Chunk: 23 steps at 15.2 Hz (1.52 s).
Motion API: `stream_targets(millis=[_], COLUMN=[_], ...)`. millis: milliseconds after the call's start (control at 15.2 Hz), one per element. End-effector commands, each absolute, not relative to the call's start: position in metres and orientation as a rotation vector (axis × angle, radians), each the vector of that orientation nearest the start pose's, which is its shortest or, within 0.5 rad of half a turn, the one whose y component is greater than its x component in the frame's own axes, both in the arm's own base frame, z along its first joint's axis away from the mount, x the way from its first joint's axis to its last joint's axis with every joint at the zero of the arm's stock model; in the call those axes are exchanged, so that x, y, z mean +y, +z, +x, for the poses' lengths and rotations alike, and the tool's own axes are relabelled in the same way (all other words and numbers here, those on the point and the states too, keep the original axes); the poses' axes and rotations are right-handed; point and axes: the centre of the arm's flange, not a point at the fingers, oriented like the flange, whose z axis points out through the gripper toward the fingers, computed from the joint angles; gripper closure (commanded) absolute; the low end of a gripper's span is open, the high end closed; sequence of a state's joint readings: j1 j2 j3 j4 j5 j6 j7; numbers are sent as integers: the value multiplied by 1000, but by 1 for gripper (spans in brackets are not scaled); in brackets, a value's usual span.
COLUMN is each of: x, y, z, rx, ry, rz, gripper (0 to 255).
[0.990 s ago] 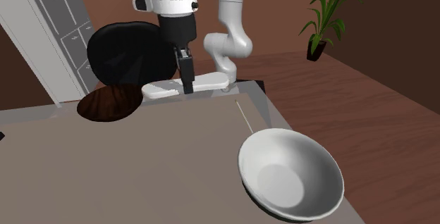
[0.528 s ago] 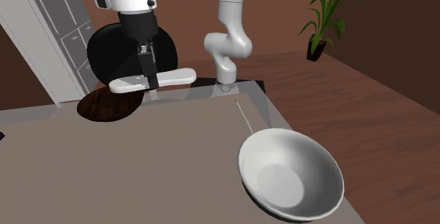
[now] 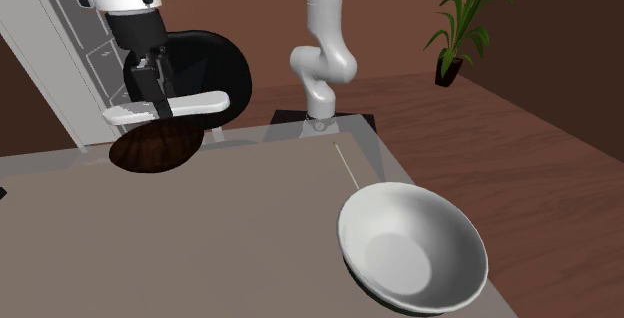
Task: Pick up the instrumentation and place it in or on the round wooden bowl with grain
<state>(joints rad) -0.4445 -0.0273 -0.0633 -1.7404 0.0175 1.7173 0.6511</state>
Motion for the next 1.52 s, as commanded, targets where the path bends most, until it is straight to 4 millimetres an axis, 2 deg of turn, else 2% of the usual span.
stream_targets(millis=[0, 132, 198, 1188, 1452], x=[-296, -322, -329, -329, -329], y=[573, 574, 574, 496, 496], z=[479, 476, 475, 475, 475], rx=[1711, 1711, 1711, 1711, 1711], ry=[-4, -4, -4, -4, -4], rz=[-2612, -2612, -2612, -2612, -2612], gripper=[255, 255, 255, 255, 255])
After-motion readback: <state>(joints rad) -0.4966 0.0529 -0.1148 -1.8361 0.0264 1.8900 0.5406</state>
